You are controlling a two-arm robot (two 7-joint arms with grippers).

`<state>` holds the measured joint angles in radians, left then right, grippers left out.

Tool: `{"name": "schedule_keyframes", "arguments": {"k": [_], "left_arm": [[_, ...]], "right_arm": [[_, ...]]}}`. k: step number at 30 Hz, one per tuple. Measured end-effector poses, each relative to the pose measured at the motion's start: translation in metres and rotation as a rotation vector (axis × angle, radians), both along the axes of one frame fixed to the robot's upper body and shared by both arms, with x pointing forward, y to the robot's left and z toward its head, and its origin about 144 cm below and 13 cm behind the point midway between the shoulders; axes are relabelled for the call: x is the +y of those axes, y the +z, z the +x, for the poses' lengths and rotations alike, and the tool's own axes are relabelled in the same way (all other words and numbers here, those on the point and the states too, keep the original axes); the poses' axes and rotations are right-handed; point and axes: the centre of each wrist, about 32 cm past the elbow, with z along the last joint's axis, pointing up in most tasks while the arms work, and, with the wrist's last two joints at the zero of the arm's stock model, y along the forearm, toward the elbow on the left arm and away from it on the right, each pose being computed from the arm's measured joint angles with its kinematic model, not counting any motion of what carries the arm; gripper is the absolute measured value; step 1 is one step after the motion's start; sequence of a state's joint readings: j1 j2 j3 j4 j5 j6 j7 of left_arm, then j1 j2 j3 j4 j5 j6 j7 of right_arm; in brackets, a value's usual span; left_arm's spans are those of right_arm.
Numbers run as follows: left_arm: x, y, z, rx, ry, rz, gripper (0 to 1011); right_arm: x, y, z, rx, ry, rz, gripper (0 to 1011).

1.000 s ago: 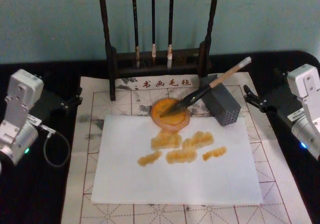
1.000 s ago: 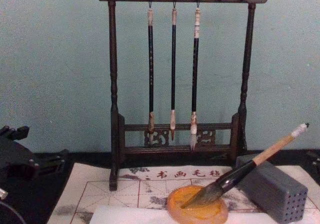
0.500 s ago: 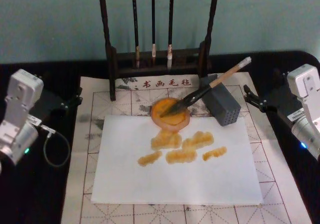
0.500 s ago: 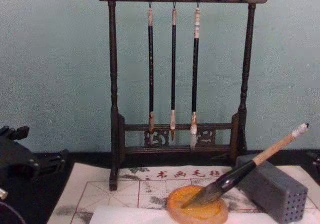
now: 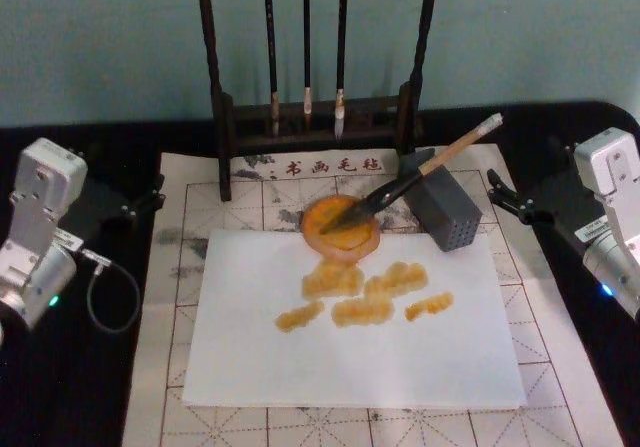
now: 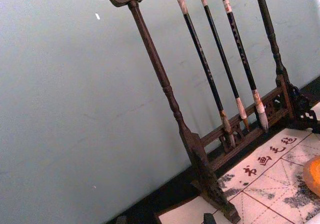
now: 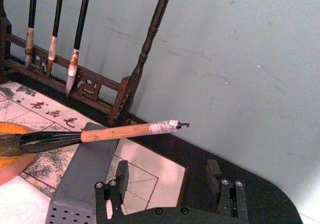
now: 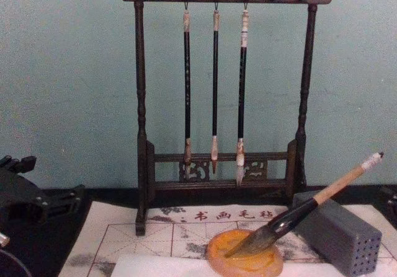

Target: Pick up the brush from the inkstone, write on the paper, then place the brush back to its original position.

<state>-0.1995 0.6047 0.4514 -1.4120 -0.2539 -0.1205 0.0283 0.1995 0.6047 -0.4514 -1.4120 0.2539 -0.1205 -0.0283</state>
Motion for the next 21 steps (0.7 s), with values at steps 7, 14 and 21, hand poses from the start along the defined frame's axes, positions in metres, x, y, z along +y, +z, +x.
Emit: {"name": "schedule_keyframes", "arguments": {"k": [7, 14, 21], "left_arm": [[0.0, 0.0, 0.0, 0.0, 0.0, 0.0, 1001], [0.0, 0.0, 0.0, 0.0, 0.0, 0.0, 1001], [0.0, 0.0, 0.0, 0.0, 0.0, 0.0, 1001]], "right_arm": [[0.0, 0.0, 0.0, 0.0, 0.0, 0.0, 1002], [0.0, 0.0, 0.0, 0.0, 0.0, 0.0, 1002], [-0.0003, 0.0, -0.0001, 0.001, 0.001, 0.003, 1002]]}}
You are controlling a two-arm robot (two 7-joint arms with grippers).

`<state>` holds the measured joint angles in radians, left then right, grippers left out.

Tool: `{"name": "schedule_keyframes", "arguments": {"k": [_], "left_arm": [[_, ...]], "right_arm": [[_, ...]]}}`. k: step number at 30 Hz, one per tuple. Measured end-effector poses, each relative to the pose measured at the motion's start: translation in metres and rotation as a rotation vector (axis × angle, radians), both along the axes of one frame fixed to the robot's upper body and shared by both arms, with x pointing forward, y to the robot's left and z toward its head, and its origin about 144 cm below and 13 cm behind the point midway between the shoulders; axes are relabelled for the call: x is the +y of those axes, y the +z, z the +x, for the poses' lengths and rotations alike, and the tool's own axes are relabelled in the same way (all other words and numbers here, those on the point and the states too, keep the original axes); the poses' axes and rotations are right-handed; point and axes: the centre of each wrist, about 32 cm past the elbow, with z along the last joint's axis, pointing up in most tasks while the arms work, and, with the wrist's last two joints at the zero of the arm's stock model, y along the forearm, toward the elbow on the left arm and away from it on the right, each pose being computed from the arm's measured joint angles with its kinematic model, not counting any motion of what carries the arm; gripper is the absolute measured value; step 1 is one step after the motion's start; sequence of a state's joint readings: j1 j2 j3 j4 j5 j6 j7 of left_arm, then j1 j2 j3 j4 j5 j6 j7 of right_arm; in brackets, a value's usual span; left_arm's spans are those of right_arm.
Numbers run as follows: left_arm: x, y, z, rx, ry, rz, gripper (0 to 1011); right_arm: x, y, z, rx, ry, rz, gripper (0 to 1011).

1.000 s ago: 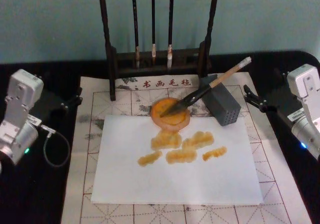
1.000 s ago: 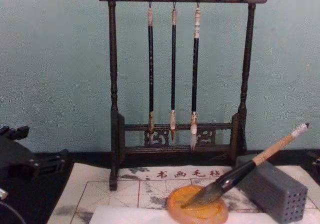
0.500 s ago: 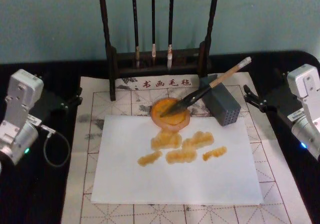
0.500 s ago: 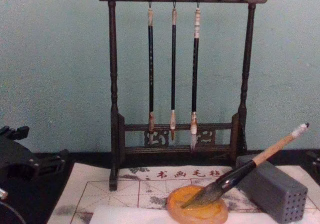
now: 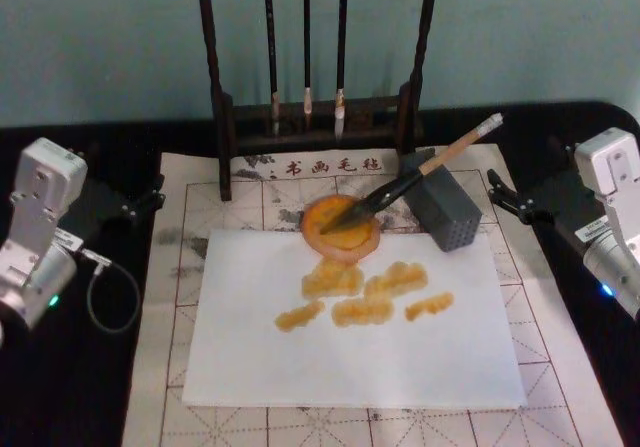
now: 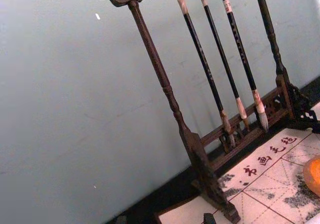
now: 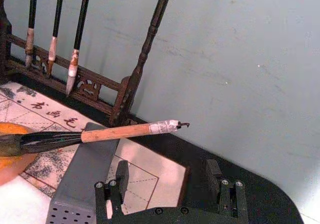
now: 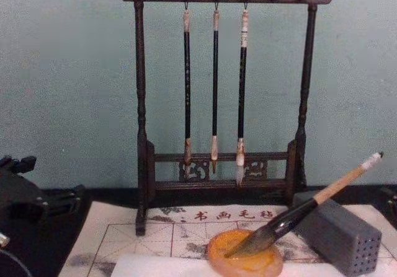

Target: Pick up the brush from the inkstone, write on the paper, then place the brush back to its original position.

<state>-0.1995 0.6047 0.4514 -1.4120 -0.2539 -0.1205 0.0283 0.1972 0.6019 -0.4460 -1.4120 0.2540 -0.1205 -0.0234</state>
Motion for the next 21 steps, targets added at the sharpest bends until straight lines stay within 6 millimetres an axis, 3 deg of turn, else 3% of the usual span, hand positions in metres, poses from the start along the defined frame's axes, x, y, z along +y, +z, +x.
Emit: {"name": "schedule_keyframes", "arguments": {"k": [8, 21], "left_arm": [[0.0, 0.0, 0.0, 0.0, 0.0, 0.0, 1001], [0.0, 0.0, 0.0, 0.0, 0.0, 0.0, 1001]], "right_arm": [[-0.0016, 0.0032, -0.0001, 0.031, 0.01, 0.074, 1002], [-0.0019, 0.01, 0.0003, 0.194, 0.065, 0.399, 1002]]}}
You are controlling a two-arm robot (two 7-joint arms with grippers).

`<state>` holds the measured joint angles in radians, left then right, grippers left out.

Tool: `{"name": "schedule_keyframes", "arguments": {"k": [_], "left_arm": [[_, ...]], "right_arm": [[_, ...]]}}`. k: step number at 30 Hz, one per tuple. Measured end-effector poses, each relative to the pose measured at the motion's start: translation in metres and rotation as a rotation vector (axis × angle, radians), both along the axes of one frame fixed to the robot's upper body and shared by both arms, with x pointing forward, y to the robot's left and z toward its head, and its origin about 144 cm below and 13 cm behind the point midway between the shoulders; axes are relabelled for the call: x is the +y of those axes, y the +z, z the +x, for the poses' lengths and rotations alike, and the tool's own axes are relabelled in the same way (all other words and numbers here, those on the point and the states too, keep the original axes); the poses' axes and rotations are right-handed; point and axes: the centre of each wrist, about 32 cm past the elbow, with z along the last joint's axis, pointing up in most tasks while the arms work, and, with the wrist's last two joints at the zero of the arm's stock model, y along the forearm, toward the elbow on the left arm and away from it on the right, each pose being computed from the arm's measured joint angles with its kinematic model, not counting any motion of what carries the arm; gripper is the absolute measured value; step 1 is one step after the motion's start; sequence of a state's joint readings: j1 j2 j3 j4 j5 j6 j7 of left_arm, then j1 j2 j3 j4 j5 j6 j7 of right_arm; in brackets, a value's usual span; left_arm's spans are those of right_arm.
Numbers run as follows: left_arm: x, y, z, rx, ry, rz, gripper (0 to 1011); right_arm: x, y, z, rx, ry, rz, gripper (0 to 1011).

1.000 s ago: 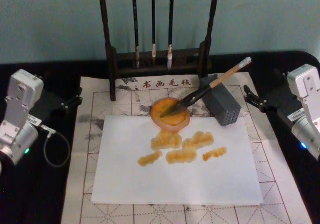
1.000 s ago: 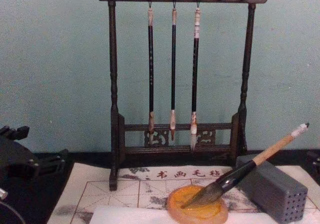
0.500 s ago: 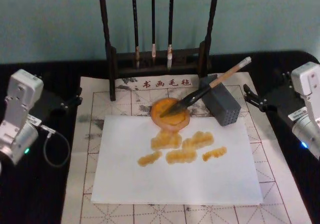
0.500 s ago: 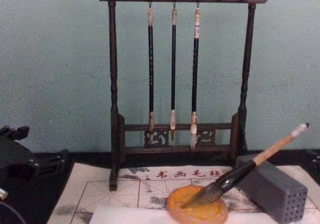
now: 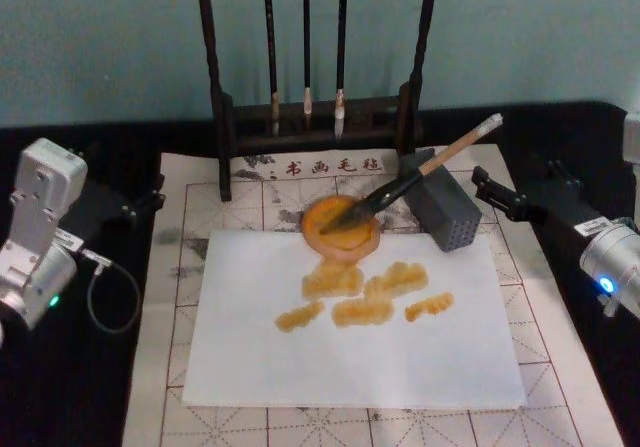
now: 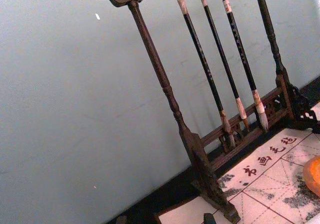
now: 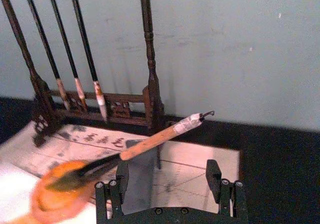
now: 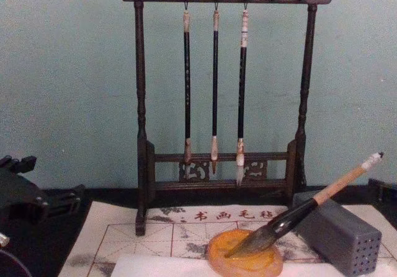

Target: Pick up the brush from the inkstone, write on the paper, then place the brush back to its original position.

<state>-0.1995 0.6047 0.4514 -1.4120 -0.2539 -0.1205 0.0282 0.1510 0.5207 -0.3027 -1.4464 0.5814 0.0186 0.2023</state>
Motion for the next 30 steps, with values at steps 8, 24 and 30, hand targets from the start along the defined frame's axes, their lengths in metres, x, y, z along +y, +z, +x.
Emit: {"name": "schedule_keyframes", "arguments": {"k": [8, 24, 30], "left_arm": [[0.0, 0.0, 0.0, 0.0, 0.0, 0.0, 1001], [0.0, 0.0, 0.0, 0.0, 0.0, 0.0, 1001], [0.0, 0.0, 0.0, 0.0, 0.0, 0.0, 1001]], "right_arm": [[0.006, 0.001, 0.005, 0.119, -0.006, 0.261, 1002], [0.017, 0.002, 0.027, 0.301, -0.053, 0.609, 1002], [0.022, 0.002, 0.038, 0.336, -0.079, 0.677, 1002]]}}
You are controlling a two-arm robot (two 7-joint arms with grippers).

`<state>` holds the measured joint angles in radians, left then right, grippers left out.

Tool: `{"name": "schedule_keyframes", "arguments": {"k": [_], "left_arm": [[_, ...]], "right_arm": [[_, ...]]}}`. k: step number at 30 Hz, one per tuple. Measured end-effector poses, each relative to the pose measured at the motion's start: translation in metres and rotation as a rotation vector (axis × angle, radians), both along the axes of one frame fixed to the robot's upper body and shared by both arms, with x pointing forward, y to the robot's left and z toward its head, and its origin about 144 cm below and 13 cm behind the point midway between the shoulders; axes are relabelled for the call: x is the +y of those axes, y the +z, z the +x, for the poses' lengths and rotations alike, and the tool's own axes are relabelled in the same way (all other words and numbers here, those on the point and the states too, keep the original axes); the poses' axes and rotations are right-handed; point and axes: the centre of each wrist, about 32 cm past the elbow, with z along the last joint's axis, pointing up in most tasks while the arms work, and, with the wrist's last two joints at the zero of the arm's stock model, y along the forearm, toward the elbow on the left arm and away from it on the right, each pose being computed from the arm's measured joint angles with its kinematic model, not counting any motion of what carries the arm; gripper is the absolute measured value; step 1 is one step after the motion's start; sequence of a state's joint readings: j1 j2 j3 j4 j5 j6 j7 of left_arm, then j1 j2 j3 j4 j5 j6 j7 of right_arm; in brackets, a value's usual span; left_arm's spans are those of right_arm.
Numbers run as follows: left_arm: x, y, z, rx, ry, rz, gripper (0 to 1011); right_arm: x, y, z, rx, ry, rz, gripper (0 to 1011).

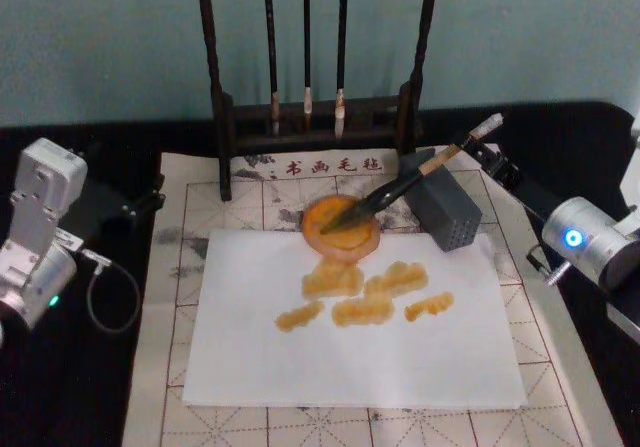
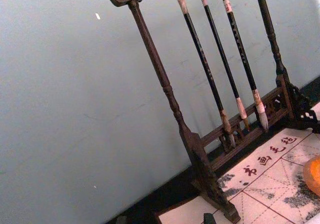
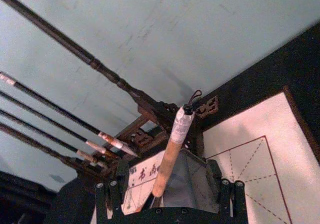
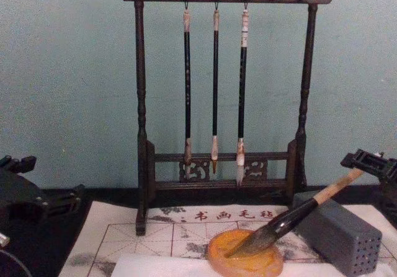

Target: Pick up the brush from the inkstone, write on the paper, then place the brush back to its original position.

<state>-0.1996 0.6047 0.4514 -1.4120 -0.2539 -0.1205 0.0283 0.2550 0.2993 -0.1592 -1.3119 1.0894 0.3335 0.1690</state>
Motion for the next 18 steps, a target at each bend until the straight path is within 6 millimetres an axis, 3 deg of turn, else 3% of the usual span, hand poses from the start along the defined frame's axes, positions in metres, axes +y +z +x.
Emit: {"name": "schedule_keyframes", "arguments": {"k": [18], "left_arm": [[0.0, 0.0, 0.0, 0.0, 0.0, 0.0, 1001]], "right_arm": [[0.015, 0.001, 0.023, 0.046, -0.028, 0.065, 1002]]}}
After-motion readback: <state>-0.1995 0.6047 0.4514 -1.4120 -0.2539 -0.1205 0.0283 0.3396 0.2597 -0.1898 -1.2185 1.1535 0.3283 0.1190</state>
